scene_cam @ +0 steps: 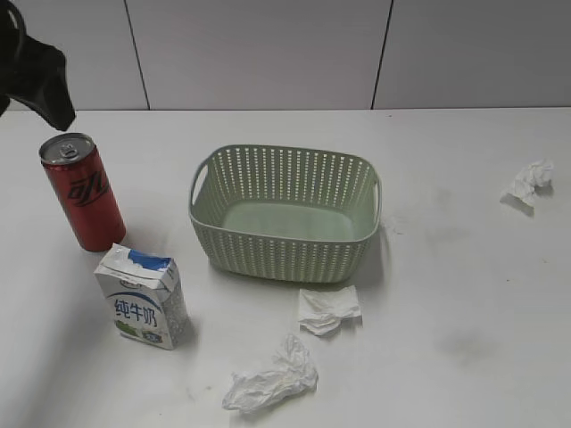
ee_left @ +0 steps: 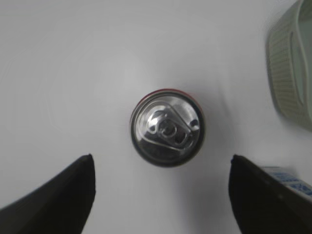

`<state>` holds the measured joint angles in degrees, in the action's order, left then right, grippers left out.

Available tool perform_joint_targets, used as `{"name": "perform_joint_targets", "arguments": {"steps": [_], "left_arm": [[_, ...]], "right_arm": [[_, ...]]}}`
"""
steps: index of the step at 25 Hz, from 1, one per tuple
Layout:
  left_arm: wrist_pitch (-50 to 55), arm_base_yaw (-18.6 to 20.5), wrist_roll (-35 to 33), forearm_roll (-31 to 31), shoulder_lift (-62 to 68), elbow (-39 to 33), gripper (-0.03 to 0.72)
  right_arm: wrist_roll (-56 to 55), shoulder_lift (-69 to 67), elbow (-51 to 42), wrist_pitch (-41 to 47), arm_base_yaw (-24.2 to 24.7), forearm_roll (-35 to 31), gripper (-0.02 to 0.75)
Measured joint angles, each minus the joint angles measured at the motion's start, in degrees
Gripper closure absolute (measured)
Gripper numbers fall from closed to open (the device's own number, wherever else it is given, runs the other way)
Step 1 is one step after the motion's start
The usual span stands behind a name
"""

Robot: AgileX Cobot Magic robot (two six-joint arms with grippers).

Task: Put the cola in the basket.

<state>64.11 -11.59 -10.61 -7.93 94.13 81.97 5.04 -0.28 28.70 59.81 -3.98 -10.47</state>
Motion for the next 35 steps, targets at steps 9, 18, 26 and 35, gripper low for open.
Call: {"name": "perform_joint_targets", "arguments": {"steps": [9, 18, 26, 35], "left_arm": [[-0.65, -0.88, -0.17, 0.58, 7.77, 1.38, 0.024], [-2.95, -0.88, -0.17, -0.37, 11.25, 1.53, 0.024], [-5.59, -0.88, -0.17, -0.32, 14.04, 1.53, 0.074], [-4.42, -0.88, -0.17, -0.48, 14.48, 1.53, 0.160]], "right_arm": [[0.05, 0.00, 0.00, 0.00, 0.00, 0.00, 0.148], [0.03, 0.00, 0.00, 0.00, 0.00, 0.00, 0.148], [0.03, 0.00, 0.00, 0.00, 0.00, 0.00, 0.148], [0.03, 0.00, 0.00, 0.00, 0.00, 0.00, 0.148]]}}
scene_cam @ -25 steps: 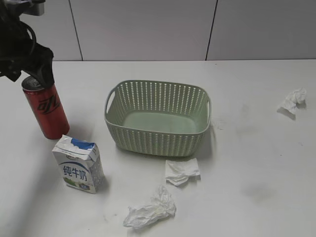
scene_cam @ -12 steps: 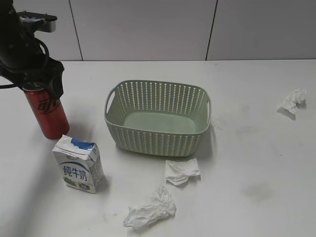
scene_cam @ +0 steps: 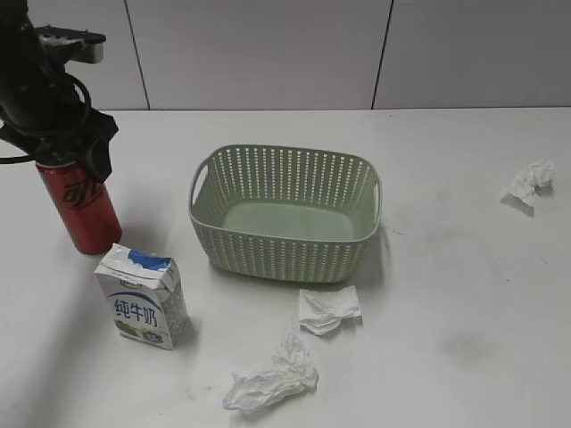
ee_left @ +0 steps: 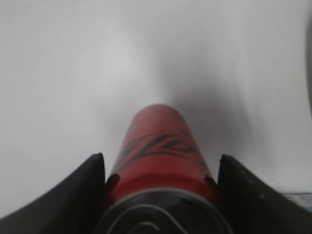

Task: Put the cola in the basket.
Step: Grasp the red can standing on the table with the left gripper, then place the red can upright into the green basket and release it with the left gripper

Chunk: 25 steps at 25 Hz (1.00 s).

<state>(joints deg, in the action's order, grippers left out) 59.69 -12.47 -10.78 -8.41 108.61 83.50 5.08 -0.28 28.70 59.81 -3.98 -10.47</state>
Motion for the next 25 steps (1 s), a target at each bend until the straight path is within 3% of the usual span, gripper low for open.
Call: {"name": "perform_joint_targets", "arguments": {"steps": [14, 18, 25], "left_arm": [[3.20, 0.00, -0.17, 0.43, 0.19, 1.01, 0.160], [9.38, 0.00, -0.17, 1.64, 0.77, 6.20, 0.160], [9.98, -0.45, -0.17, -0.48, 0.77, 16.35, 0.160]], "right_arm": [[0.00, 0.00, 0.00, 0.00, 0.00, 0.00, 0.148], [0.00, 0.00, 0.00, 0.00, 0.00, 0.00, 0.148], [0.00, 0.00, 0.00, 0.00, 0.00, 0.00, 0.148]]}}
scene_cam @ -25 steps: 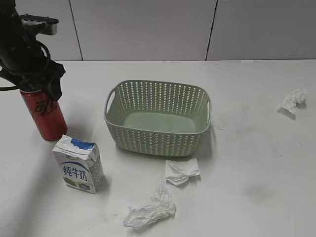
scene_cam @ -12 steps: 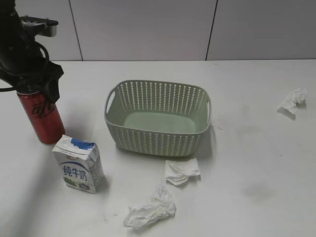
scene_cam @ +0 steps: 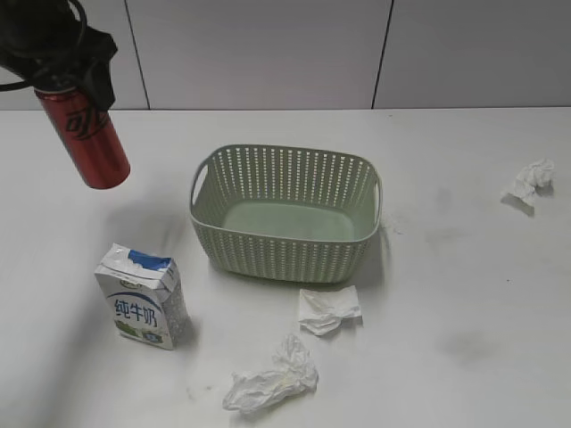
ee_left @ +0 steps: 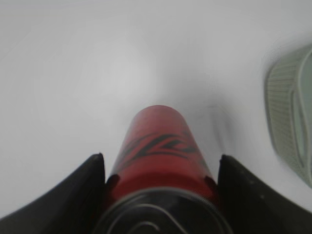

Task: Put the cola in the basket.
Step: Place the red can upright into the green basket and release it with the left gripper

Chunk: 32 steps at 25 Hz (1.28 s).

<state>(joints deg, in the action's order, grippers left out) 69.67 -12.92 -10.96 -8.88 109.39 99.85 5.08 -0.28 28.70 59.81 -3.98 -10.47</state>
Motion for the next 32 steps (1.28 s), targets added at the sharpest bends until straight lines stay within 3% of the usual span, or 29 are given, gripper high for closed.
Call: {"name": "perform_joint_targets", "arguments": {"steps": [6, 14, 23, 27, 32], "left_arm": [[0.68, -5.41, 0.00, -0.05, 0.00, 5.38, 0.160], [1.19, -16.89, 0.00, -0.11, 0.00, 16.50, 0.160], [1.39, -30.54, 0.00, 0.93, 5.69, 17.97, 0.160], [1.28, -33.19, 0.00, 1.86, 11.40, 17.97, 0.160], [0.44, -33.33, 0.00, 2.45, 17.02, 17.97, 0.160]], "right_arm": [[0.00, 0.00, 0.00, 0.00, 0.00, 0.00, 0.148], [0.00, 0.00, 0.00, 0.00, 0.00, 0.00, 0.148], [0.00, 0.00, 0.00, 0.00, 0.00, 0.00, 0.148], [0.00, 0.00, 0.00, 0.00, 0.00, 0.00, 0.148], [0.00, 0.00, 0.00, 0.00, 0.00, 0.00, 0.148]]}}
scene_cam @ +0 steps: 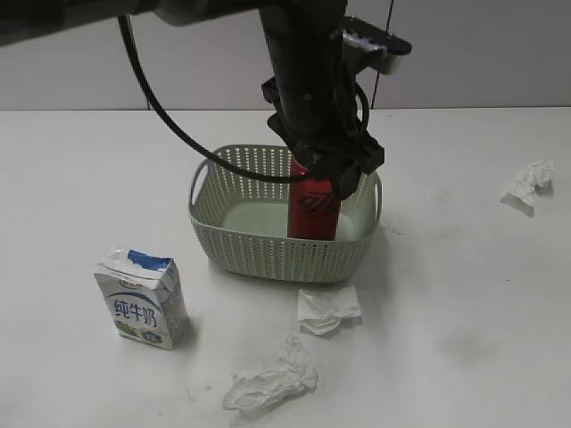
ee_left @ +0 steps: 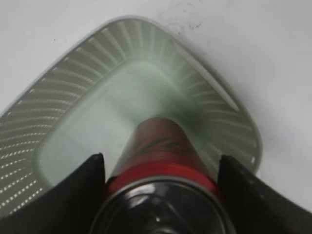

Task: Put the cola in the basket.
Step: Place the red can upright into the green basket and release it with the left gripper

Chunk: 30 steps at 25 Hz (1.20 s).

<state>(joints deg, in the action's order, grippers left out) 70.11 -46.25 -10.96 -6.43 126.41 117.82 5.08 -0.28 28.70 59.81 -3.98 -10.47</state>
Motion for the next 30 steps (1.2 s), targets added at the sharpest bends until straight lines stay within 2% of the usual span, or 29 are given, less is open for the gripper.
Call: {"name": "perform_joint_targets", "arguments": {"steps": [9, 12, 13, 21, 25, 30], "left_arm": [[-1.95, 0.40, 0.00, -0.74, 2.87, 0.36, 0.159], [-1.90, 0.47, 0.00, -2.31, 2.87, 0.36, 0.062], [-1.82, 0.52, 0.00, -2.74, 2.80, 0.36, 0.053], [-0.45, 1.91, 0.35, -4.13, -2.37, 0.36, 0.045], [-0.40, 5.17, 0.45, -5.20, -7.21, 0.36, 0.047], [-0.33, 13.54, 0.67, -5.37, -13.00, 0.36, 0.053]], "right_arm": [[0.00, 0.00, 0.00, 0.00, 0.00, 0.00, 0.148], [0.00, 0.00, 0.00, 0.00, 0.00, 0.00, 0.148], [0.00, 0.00, 0.00, 0.00, 0.00, 0.00, 0.148], [0.00, 0.00, 0.00, 0.00, 0.00, 0.00, 0.148], [0.00, 0.00, 0.00, 0.00, 0.00, 0.00, 0.148], [0.00, 0.00, 0.00, 0.00, 0.00, 0.00, 0.148]]}}
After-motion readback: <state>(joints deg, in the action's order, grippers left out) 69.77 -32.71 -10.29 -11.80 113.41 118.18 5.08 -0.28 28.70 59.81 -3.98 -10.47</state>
